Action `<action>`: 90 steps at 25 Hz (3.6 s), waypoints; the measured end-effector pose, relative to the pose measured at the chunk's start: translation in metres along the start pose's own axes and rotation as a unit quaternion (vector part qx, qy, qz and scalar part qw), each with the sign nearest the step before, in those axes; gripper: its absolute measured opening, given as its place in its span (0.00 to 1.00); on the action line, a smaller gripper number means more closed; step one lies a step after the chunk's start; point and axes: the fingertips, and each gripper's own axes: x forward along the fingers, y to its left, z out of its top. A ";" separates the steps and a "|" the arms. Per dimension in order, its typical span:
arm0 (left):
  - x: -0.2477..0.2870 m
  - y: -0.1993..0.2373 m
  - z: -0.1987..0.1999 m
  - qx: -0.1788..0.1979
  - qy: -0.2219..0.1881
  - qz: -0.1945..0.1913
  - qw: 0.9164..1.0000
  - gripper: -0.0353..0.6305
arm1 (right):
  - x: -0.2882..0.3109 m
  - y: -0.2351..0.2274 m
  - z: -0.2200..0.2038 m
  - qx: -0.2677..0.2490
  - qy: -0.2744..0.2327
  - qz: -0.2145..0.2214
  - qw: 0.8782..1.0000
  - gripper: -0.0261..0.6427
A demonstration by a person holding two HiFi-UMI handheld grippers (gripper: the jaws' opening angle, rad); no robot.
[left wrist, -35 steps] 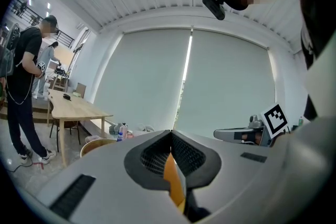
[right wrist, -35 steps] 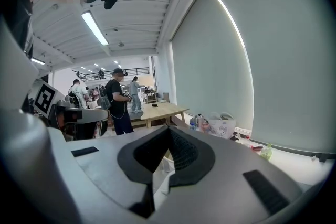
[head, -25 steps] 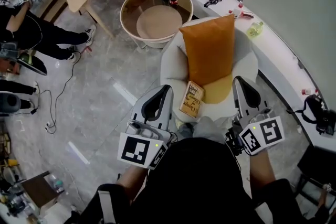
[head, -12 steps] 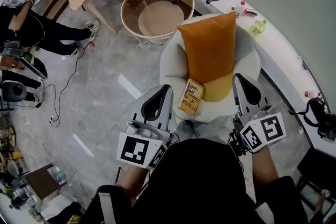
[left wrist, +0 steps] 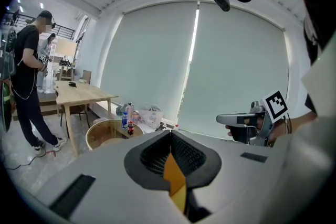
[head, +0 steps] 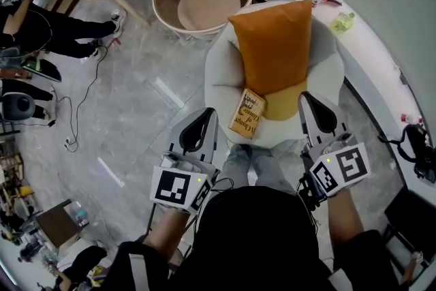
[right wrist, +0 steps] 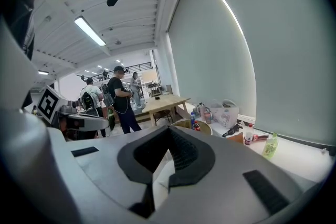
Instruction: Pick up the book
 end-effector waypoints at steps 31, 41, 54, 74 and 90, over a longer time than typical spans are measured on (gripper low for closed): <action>0.054 0.001 -0.237 -0.067 0.177 -0.033 0.981 0.36 | 0.040 -0.024 -0.146 0.033 0.079 0.027 0.996 0.06; 0.073 0.018 -0.301 -0.082 0.216 -0.031 0.972 0.45 | 0.063 -0.019 -0.196 0.048 0.098 0.042 0.993 0.06; 0.078 0.025 -0.378 -0.085 0.266 -0.027 0.960 0.51 | 0.074 -0.014 -0.254 0.060 0.127 0.045 0.989 0.06; 0.099 0.047 -0.498 -0.134 0.333 0.001 0.933 0.53 | 0.092 -0.018 -0.344 0.099 0.170 0.051 0.979 0.06; 0.112 0.048 -0.582 -0.190 0.362 0.017 0.913 0.57 | 0.108 -0.021 -0.405 0.128 0.197 0.064 0.970 0.06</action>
